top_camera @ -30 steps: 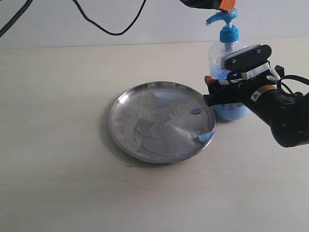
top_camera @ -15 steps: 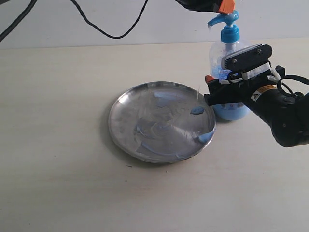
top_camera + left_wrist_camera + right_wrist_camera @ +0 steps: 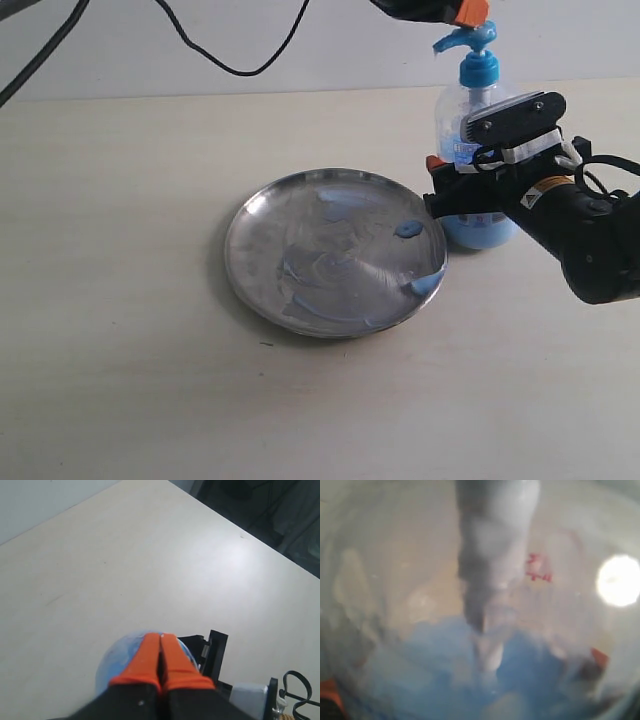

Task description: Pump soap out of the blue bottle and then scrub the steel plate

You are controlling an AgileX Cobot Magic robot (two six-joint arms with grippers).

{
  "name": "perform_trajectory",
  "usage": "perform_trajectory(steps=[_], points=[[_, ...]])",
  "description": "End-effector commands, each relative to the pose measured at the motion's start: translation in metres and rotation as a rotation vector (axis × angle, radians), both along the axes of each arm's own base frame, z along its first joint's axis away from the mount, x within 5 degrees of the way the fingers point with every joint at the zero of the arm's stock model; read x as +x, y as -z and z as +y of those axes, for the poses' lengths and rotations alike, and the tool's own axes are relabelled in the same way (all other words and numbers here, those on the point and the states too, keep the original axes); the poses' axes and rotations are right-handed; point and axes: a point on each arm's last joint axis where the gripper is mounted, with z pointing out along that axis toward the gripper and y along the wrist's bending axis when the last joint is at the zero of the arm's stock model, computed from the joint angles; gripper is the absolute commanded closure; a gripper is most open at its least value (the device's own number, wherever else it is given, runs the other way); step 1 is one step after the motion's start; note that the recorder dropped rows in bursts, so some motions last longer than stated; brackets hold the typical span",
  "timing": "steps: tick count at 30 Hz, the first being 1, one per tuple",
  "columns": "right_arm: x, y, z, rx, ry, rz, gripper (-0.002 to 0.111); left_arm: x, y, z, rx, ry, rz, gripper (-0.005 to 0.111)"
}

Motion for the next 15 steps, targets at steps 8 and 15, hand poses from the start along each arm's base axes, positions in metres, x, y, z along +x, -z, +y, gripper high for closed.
perform_trajectory(steps=[8,15], points=[[0.005,-0.017,0.005,-0.011,-0.048,-0.139,0.108,-0.009,-0.001,0.003,0.121,0.064,-0.010,0.107],[0.005,-0.017,0.005,-0.011,-0.048,-0.139,0.108,-0.013,-0.040,0.013,0.088,0.024,-0.143,0.107]])
